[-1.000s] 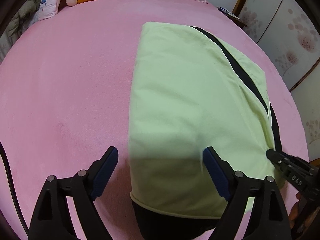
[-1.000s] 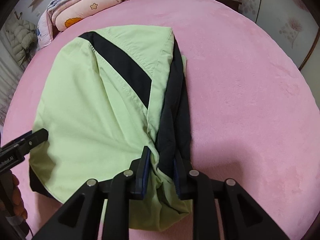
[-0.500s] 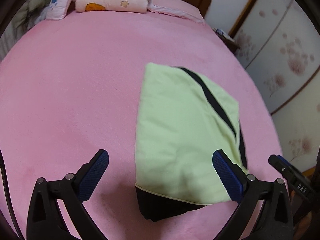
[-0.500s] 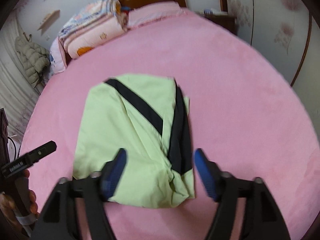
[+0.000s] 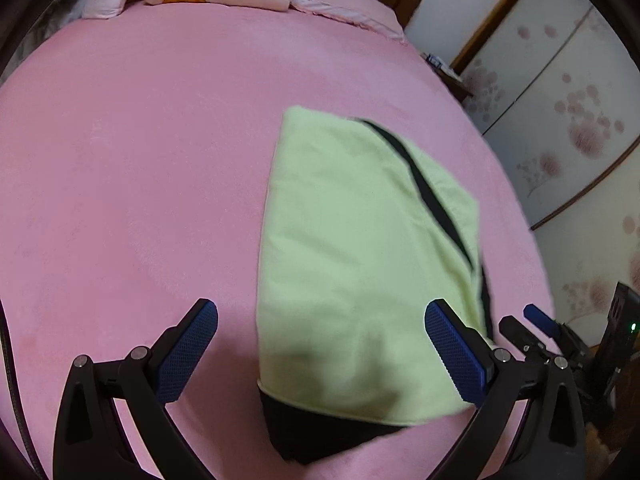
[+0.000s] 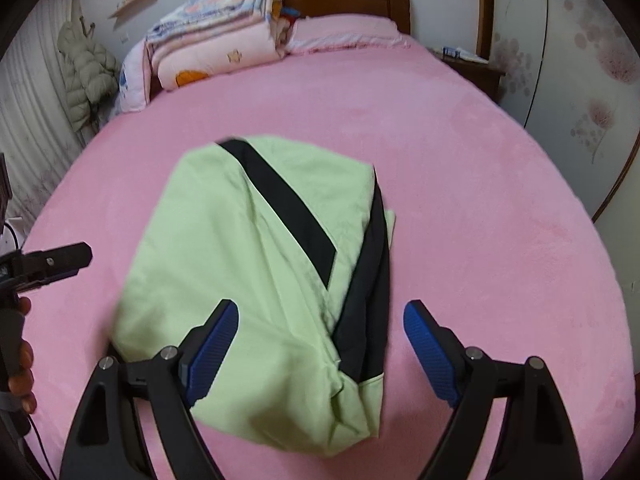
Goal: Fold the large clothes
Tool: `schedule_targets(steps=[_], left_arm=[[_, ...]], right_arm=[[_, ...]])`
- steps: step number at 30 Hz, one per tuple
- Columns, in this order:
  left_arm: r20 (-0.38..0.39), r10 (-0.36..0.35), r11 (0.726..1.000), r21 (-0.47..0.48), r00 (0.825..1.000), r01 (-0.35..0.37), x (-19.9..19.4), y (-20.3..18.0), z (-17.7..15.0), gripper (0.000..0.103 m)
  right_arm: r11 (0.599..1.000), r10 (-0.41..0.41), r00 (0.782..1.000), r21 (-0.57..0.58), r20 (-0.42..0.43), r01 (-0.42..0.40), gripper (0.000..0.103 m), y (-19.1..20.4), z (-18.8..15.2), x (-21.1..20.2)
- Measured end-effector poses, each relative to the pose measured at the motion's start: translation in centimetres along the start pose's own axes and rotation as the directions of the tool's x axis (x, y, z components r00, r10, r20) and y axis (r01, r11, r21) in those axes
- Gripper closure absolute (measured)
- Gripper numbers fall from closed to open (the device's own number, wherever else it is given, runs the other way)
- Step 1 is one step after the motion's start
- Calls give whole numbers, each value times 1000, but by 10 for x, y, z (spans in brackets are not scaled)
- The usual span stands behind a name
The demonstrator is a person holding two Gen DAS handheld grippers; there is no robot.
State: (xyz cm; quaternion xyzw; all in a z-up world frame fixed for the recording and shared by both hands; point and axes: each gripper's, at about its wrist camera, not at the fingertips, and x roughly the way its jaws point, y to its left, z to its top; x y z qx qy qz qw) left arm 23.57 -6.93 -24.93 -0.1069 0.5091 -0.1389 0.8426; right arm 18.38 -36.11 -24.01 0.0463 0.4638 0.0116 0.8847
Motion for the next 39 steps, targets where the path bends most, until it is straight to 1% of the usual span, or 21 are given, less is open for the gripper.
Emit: schedule_targets(steps=[3, 7, 9, 11, 13, 15, 18, 20, 21, 22, 23, 24, 25, 26, 28, 29, 31, 34, 35, 37, 39], left_arm=[[-32, 22, 999, 29, 999, -21, 29, 1, -2, 1], [-100, -26, 1000, 12, 995, 28, 63, 10, -6, 1], [-122, -48, 999, 2, 991, 49, 76, 15, -8, 1], [-131, -87, 996, -22, 988, 85, 85, 22, -9, 0], [-124, -124, 992, -49, 984, 119, 92, 27, -10, 0], [-127, -144, 989, -60, 981, 137, 98, 29, -10, 0], [-138, -183, 982, -80, 973, 173, 106, 31, -10, 0], [-142, -188, 981, -75, 972, 178, 110, 29, -8, 0], [-143, -187, 982, -64, 972, 179, 111, 26, -8, 0], [-146, -185, 982, -56, 972, 178, 111, 24, -7, 3], [-146, -187, 982, -48, 971, 182, 113, 21, -7, 8], [-152, -201, 980, -40, 968, 197, 113, 17, -7, 16], [-149, -188, 982, -40, 971, 184, 111, 14, -6, 21], [-144, -173, 985, -34, 974, 170, 109, 11, -7, 23], [-130, -149, 989, -23, 980, 147, 104, 7, -9, 36], [-125, -137, 991, -22, 983, 136, 102, 5, -8, 39], [-100, -105, 994, -9, 989, 105, 91, -7, -6, 50], [-57, -59, 997, 38, 997, 62, 70, -24, -2, 59], [-37, -53, 997, 51, 998, 55, 60, -29, -1, 59], [-11, -56, 996, 66, 998, 57, 40, -34, 0, 62], [-1, -74, 995, 69, 997, 73, 17, -36, -2, 63]], right_arm=[[999, 24, 998, 46, -56, -21, 18, -16, -5, 27], [991, 80, 991, 111, -107, -68, 18, -37, -8, 56], [986, 116, 983, 138, -146, -96, 18, -45, -9, 71], [973, 178, 965, 181, -193, -143, 18, -53, -10, 87], [961, 227, 952, 208, -204, -184, 18, -59, -10, 95], [954, 258, 944, 209, -206, -215, 17, -62, -10, 101], [952, 286, 931, 180, -225, -249, 16, -60, -8, 110], [948, 304, 924, 167, -233, -270, 16, -59, -5, 114], [947, 309, 923, 163, -230, -277, 18, -59, -5, 115], [947, 311, 923, 154, -228, -281, 22, -58, -4, 116], [946, 316, 921, 144, -227, -289, 30, -56, -3, 115], [939, 340, 913, 138, -226, -316, 48, -54, -2, 114], [935, 352, 907, 139, -230, -327, 54, -51, 0, 114], [942, 333, 914, 129, -232, -310, 58, -48, -1, 112], [947, 318, 921, 119, -226, -298, 73, -45, -1, 106], [947, 317, 922, 125, -224, -295, 76, -44, -1, 103], [949, 311, 926, 123, -212, -291, 86, -40, 1, 94], [966, 258, 947, 76, -190, -247, 90, -23, 4, 73], [972, 236, 955, 62, -178, -229, 90, -17, 4, 63], [977, 211, 964, 49, -165, -206, 91, -7, 7, 48], [982, 191, 970, 43, -149, -186, 91, 3, 7, 27]])
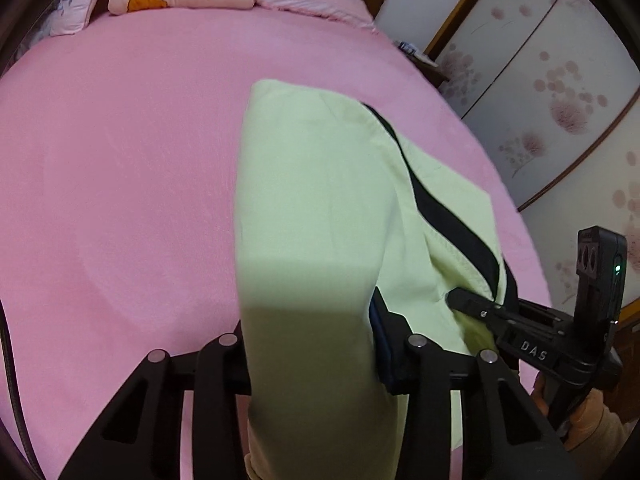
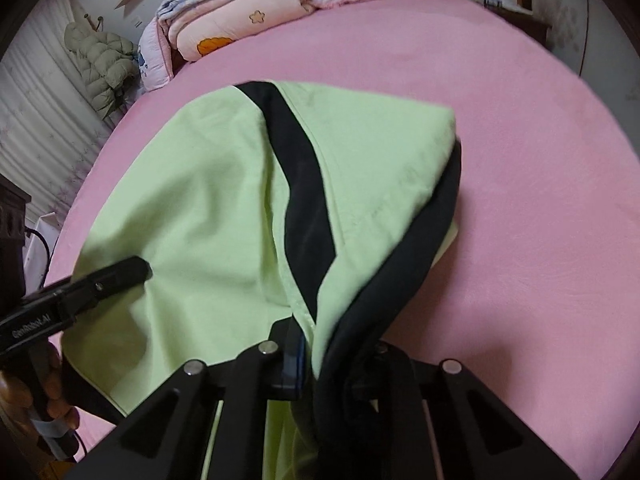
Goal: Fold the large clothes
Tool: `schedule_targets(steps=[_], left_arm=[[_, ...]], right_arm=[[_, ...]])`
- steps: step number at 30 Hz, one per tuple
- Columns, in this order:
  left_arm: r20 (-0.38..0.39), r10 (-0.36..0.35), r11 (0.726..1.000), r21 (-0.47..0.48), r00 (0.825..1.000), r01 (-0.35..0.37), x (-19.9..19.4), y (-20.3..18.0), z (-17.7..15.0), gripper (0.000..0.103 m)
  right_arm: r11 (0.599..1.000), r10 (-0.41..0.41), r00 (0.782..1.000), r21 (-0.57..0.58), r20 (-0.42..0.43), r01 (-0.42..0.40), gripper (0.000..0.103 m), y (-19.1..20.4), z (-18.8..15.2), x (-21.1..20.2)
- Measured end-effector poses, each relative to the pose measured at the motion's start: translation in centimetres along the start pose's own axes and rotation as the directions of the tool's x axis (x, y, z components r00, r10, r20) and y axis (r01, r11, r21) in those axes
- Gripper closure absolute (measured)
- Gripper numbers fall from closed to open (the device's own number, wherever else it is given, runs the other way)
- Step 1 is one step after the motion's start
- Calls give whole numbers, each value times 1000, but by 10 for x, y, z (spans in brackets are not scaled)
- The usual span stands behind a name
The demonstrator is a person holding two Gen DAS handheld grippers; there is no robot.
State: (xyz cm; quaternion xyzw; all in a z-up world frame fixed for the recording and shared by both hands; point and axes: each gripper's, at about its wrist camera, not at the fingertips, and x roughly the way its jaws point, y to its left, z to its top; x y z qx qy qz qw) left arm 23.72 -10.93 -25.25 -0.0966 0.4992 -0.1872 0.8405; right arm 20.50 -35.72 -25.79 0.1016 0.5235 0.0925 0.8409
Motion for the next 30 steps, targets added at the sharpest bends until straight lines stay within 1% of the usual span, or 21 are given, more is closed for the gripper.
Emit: schedule_targets(steps=[3, 6, 7, 10, 11, 14, 17, 18, 19, 20, 23, 25, 27, 28, 29, 30], left_arm=[[15, -10, 1000, 12, 1000, 10, -39, 8, -6, 63], [42, -9, 1000, 20, 999, 8, -82, 23, -7, 63], [56, -7, 1000, 16, 998, 6, -102, 33, -7, 63], [83, -3, 1000, -9, 997, 3, -145, 70, -2, 63], [93, -3, 1000, -21, 996, 5, -157, 84, 1, 63], [137, 14, 999, -34, 990, -9, -195, 130, 10, 63], [166, 42, 999, -24, 985, -39, -225, 176, 25, 63], [172, 51, 999, -16, 984, -49, -231, 190, 32, 63], [177, 58, 998, -9, 983, -58, -239, 213, 40, 63], [179, 60, 998, -6, 982, -60, -243, 226, 44, 63], [178, 64, 998, 6, 982, -67, -251, 287, 55, 63], [167, 69, 997, 12, 984, -72, -243, 322, 66, 63], [156, 73, 997, 22, 985, -77, -228, 347, 72, 63], [146, 73, 997, 23, 987, -77, -220, 368, 75, 63], [141, 73, 997, 19, 987, -76, -209, 376, 78, 63], [126, 71, 997, 9, 990, -72, -198, 394, 80, 63]], right_arm=[[1000, 2, 1000, 2, 21, -2, 91, 22, -10, -29], [1000, 13, 999, -27, 42, -12, 91, 60, -11, -52], [999, 21, 999, -42, 49, -19, 91, 76, -11, -60], [996, 54, 996, -75, 74, -49, 91, 119, -5, -74], [994, 72, 994, -92, 87, -64, 91, 139, 0, -78], [986, 106, 987, -145, 120, -88, 91, 188, 14, -77], [975, 145, 979, -189, 144, -117, 91, 245, 31, -60], [973, 156, 977, -193, 147, -126, 91, 259, 35, -53], [971, 169, 974, -196, 153, -137, 91, 276, 39, -44], [969, 176, 972, -200, 158, -143, 91, 289, 42, -37], [967, 195, 966, -200, 168, -160, 91, 334, 58, 0], [968, 196, 966, -193, 166, -163, 91, 354, 61, 21], [969, 194, 968, -182, 159, -165, 91, 371, 62, 45], [971, 193, 969, -175, 153, -165, 91, 380, 65, 60], [972, 189, 971, -171, 149, -163, 91, 387, 67, 71], [973, 180, 973, -170, 141, -155, 91, 395, 69, 86]])
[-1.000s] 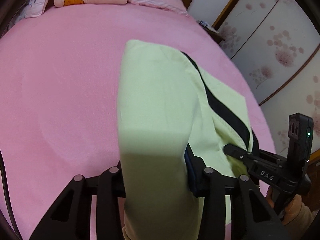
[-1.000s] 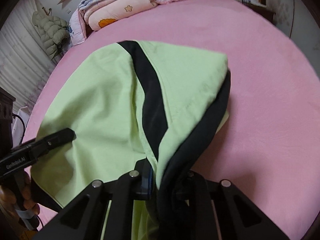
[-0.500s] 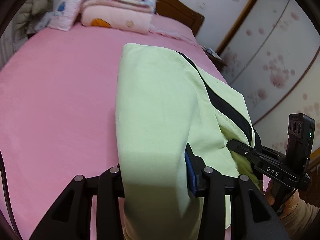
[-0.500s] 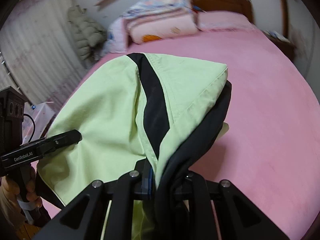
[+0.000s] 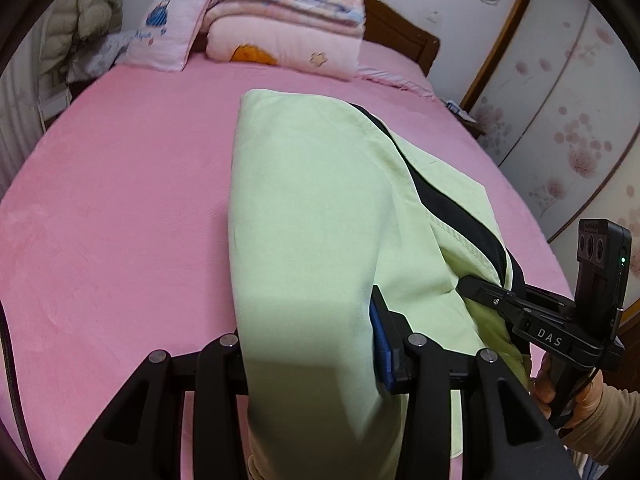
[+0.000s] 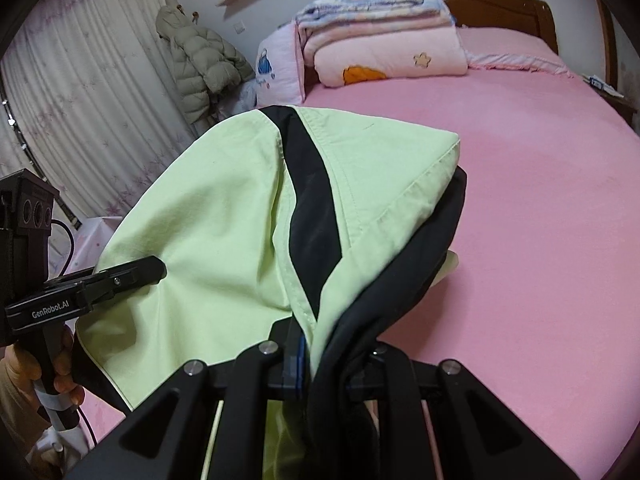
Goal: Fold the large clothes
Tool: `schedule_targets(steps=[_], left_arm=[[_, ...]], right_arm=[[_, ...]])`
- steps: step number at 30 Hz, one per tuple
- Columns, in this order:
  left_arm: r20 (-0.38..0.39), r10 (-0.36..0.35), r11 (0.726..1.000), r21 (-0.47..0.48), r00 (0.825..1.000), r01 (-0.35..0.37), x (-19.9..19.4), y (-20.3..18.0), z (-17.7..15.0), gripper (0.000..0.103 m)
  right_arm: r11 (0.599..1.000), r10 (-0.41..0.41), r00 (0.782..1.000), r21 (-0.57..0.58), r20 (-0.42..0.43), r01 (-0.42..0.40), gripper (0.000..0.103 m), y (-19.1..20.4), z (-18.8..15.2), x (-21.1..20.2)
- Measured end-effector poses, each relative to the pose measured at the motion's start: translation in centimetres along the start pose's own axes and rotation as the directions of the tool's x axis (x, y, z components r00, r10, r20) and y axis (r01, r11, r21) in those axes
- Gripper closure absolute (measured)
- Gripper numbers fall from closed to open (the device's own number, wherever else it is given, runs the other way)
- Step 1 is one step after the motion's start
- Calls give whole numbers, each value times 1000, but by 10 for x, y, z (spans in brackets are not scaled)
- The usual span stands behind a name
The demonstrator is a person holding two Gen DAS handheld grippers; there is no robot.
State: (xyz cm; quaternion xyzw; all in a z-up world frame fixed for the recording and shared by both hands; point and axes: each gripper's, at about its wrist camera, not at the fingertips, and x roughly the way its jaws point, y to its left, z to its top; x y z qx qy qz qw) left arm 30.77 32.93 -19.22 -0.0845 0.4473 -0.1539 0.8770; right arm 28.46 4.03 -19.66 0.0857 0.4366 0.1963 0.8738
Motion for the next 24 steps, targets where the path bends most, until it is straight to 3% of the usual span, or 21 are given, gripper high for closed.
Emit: schedule_targets(steps=[8, 15, 20, 23, 24], left_arm=[[-66, -16, 998, -57, 998, 12, 73, 68, -18, 62], [-8, -55, 996, -65, 998, 54, 92, 78, -11, 62], [6, -42, 998, -36, 999, 43, 108, 76, 5, 62], [-32, -19, 999, -29, 999, 18, 126, 83, 7, 56], [-45, -5, 999, -32, 999, 4, 133, 88, 5, 48]], right_arm=[[996, -82, 992, -28, -91, 79, 91, 11, -9, 85], [985, -139, 989, -113, -49, 133, 91, 10, -4, 89], [983, -165, 986, -81, -21, 163, 91, -1, 7, 96], [987, -160, 986, -27, -51, 158, 90, -10, 17, 117], [988, -155, 986, -14, -59, 155, 89, -13, 18, 122]])
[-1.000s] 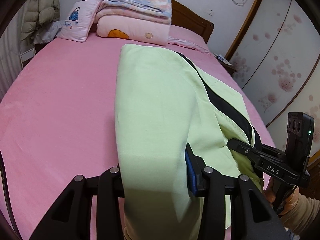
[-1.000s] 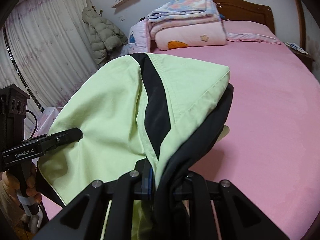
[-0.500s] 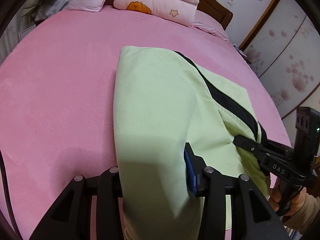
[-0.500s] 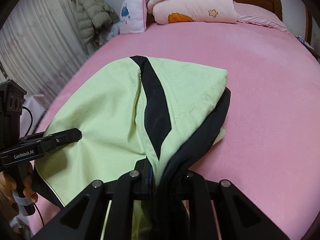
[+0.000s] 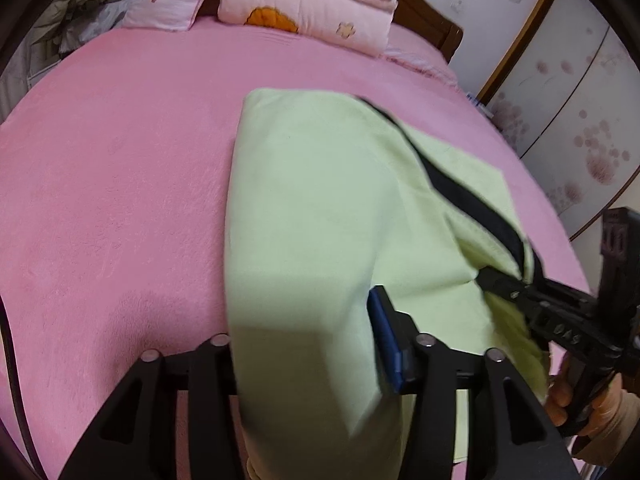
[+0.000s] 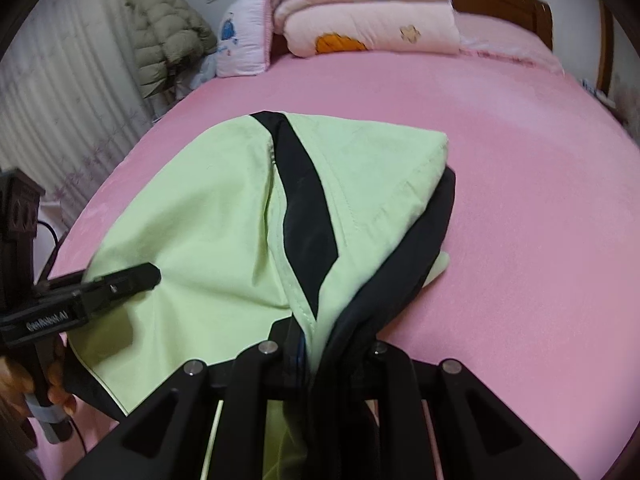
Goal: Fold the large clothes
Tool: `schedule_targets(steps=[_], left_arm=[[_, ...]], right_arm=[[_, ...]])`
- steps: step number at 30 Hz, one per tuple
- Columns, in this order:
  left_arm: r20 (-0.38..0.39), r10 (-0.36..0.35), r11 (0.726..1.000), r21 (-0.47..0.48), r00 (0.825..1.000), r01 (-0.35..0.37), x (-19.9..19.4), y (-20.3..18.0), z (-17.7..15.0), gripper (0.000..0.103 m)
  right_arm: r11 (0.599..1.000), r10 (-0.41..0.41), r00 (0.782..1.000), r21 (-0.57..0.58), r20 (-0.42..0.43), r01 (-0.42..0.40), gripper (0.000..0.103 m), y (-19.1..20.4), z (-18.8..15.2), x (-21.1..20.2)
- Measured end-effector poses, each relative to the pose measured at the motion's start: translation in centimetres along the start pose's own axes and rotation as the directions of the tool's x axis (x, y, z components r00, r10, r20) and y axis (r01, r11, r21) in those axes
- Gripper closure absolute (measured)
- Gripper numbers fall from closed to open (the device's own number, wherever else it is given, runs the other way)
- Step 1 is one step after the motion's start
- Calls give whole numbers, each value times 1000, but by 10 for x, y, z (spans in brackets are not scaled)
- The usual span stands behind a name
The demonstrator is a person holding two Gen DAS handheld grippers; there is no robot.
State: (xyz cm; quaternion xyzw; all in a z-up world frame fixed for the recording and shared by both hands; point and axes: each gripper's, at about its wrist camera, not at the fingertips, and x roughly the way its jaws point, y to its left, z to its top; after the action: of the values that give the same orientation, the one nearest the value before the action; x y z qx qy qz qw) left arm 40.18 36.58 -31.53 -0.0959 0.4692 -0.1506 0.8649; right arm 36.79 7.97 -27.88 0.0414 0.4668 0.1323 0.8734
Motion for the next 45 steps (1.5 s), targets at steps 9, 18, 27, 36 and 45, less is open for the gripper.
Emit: schedule_targets(steps=[9, 18, 27, 36, 45], left_arm=[[22, 225, 974, -8, 974, -225, -8, 11, -10, 4], [218, 281, 952, 60, 934, -301, -80, -64, -41, 5], [10, 382, 911, 162, 924, -379, -13, -89, -79, 5], [-33, 223, 975, 20, 974, -223, -87, -142, -71, 5], [-113, 290, 953, -58, 950, -298, -180, -255, -103, 5]], right_arm=[[996, -32, 998, 80, -51, 37, 45, -22, -10, -9], [999, -4, 994, -32, 114, 8, 74, 24, -33, -92], [998, -46, 994, -44, -101, 42, 103, 22, -68, -35], [999, 25, 996, 25, -90, -23, 99, 5, -61, -119], [1000, 7, 996, 16, -91, -5, 96, -15, -83, -252]])
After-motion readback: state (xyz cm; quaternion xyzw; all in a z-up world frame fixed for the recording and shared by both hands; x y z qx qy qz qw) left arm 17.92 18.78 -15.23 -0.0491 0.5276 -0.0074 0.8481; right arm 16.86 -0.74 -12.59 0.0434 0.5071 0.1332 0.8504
